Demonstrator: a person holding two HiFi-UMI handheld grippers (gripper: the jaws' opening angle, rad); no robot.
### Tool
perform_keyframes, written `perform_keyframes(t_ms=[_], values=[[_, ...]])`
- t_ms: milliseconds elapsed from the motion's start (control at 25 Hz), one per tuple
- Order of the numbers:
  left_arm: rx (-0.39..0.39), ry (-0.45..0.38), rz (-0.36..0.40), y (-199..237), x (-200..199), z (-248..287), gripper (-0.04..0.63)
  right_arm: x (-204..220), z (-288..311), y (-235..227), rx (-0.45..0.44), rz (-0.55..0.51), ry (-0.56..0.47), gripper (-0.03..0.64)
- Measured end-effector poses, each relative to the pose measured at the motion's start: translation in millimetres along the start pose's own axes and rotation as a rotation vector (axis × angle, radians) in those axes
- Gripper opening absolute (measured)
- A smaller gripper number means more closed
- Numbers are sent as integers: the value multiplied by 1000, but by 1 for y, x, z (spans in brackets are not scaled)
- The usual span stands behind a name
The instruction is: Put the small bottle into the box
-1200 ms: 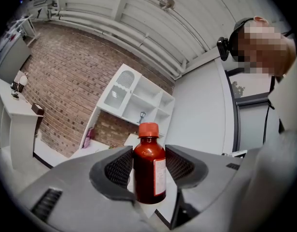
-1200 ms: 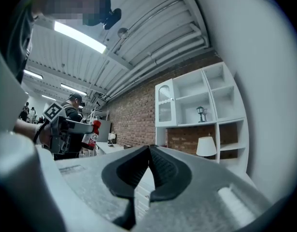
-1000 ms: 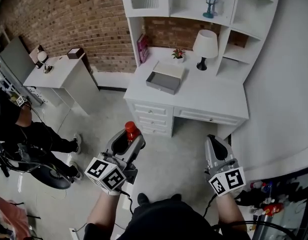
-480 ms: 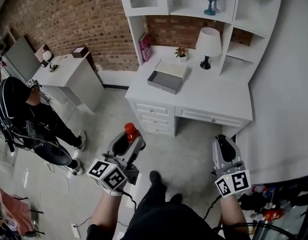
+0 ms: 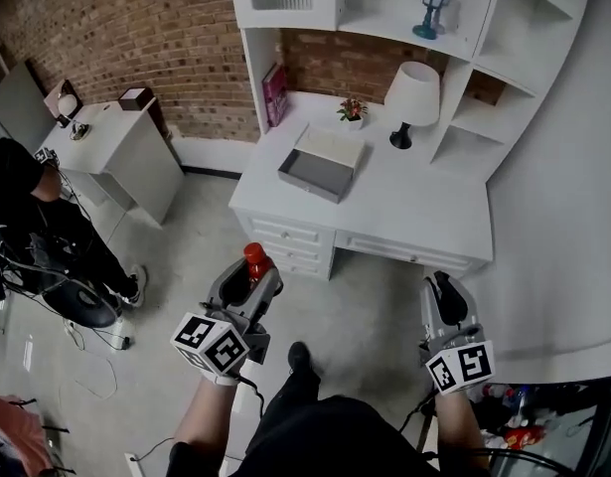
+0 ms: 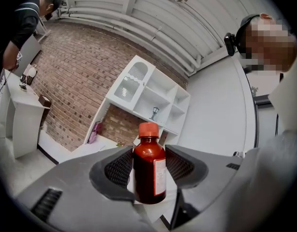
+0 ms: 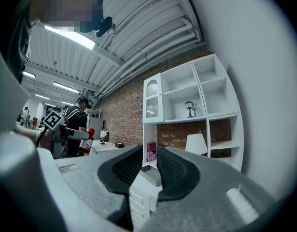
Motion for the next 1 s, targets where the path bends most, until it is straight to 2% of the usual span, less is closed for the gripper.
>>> perform_keyframes(t_ms=[280, 400, 680, 1000], values=[[20, 32, 63, 65, -7, 54, 207, 12, 75, -10, 63, -9, 17, 78], [30, 41, 68, 89, -12, 71, 207, 17, 106, -8, 76, -10, 19, 78], [17, 61, -2, 140, -9, 90, 207, 43, 161, 3, 65, 6, 46, 78], [-27, 82, -30, 169, 1, 118, 207, 67, 205, -9, 33, 33, 71, 77]])
Point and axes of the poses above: the fingertips, and each gripper's own axes: z forward along the fingers, y to its left, x out of its underside, the point moved 2 cm from there along -z, backward along the fingers, and after that the axes turned 11 degrees about -y, right-handed, at the moved point
